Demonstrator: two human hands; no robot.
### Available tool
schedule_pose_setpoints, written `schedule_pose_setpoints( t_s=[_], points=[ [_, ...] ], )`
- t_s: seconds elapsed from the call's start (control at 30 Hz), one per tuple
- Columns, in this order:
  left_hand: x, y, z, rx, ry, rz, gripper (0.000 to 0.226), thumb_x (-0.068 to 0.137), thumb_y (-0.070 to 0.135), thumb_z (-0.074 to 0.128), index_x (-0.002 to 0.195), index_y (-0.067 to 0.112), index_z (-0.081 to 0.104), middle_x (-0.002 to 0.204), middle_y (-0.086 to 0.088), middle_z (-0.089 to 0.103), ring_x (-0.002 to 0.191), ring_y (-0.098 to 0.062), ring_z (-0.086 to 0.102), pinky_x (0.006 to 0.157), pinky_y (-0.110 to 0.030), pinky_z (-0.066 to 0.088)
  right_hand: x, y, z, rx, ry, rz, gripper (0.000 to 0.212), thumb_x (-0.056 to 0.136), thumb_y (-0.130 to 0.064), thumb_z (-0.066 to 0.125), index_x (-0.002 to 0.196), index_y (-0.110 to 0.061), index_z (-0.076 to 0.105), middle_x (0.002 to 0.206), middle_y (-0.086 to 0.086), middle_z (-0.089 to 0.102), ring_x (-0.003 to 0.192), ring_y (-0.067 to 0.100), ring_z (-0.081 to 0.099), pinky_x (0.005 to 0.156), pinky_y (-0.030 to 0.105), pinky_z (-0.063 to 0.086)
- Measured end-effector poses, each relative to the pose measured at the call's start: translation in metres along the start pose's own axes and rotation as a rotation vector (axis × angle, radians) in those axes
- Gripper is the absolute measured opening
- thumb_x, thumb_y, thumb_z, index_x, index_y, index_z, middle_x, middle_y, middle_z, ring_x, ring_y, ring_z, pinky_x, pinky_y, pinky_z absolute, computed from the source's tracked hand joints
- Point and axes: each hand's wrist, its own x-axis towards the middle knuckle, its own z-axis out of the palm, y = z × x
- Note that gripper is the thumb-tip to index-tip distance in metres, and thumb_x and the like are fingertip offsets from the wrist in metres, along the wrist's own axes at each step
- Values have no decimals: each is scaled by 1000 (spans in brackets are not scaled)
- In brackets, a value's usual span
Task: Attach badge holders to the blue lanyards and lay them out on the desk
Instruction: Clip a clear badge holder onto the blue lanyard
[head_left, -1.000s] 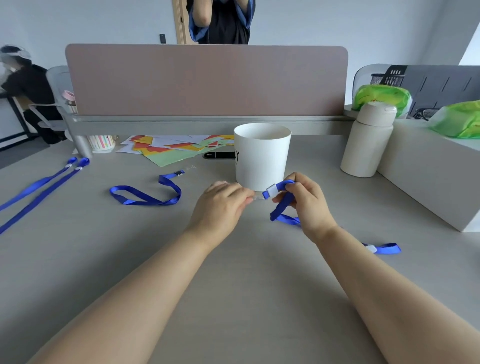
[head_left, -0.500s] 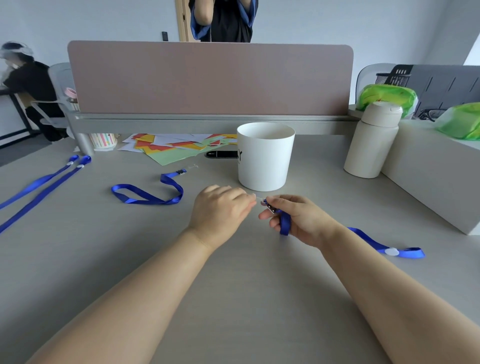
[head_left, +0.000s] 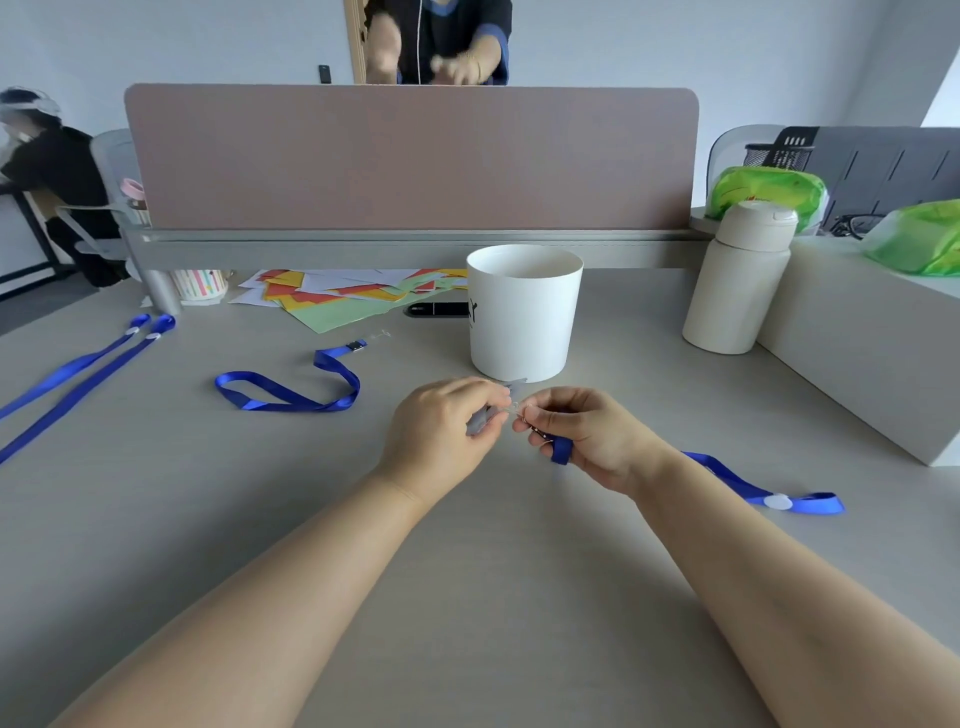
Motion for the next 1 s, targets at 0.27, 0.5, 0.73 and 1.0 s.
schedule_pose_setpoints(
  t_s=[0.27, 0.5, 0.73, 1.0],
  points=[
    [5, -8, -5, 105, -32, 62, 24, 82, 27, 50, 82, 16, 71, 73, 4, 73, 65, -20, 65, 63, -24, 35, -5, -2, 1, -402, 84, -299, 22, 74, -7, 74, 82, -24, 62, 72, -5, 60, 57, 7, 47, 58, 13, 42],
    [5, -10, -11, -74, 2, 21, 27, 78, 37, 61, 92, 23, 44, 81, 0, 73, 83, -11, 50, 66, -16, 28, -2, -1, 1, -669, 158, -517, 13, 86, -9, 61, 82, -15, 71, 77, -11, 60, 65, 1, 51, 62, 6, 37],
    [9, -5, -14, 146, 253, 93, 36, 69, 48, 64, 79, 20, 43, 90, 6, 36, 81, -16, 42, 69, -27, 34, -6, -8, -2, -369, 50, -362, 20, 90, -6, 55, 75, -14, 66, 72, -9, 64, 65, 2, 53, 61, 10, 41],
    [10, -1, -15, 86, 133, 146, 21, 81, 30, 61, 74, 14, 72, 77, 0, 66, 68, -18, 59, 60, -33, 48, -6, -7, -4, -159, -4, -333, 21, 84, -7, 61, 68, -17, 69, 67, -9, 70, 63, 4, 58, 57, 14, 44]
  ],
)
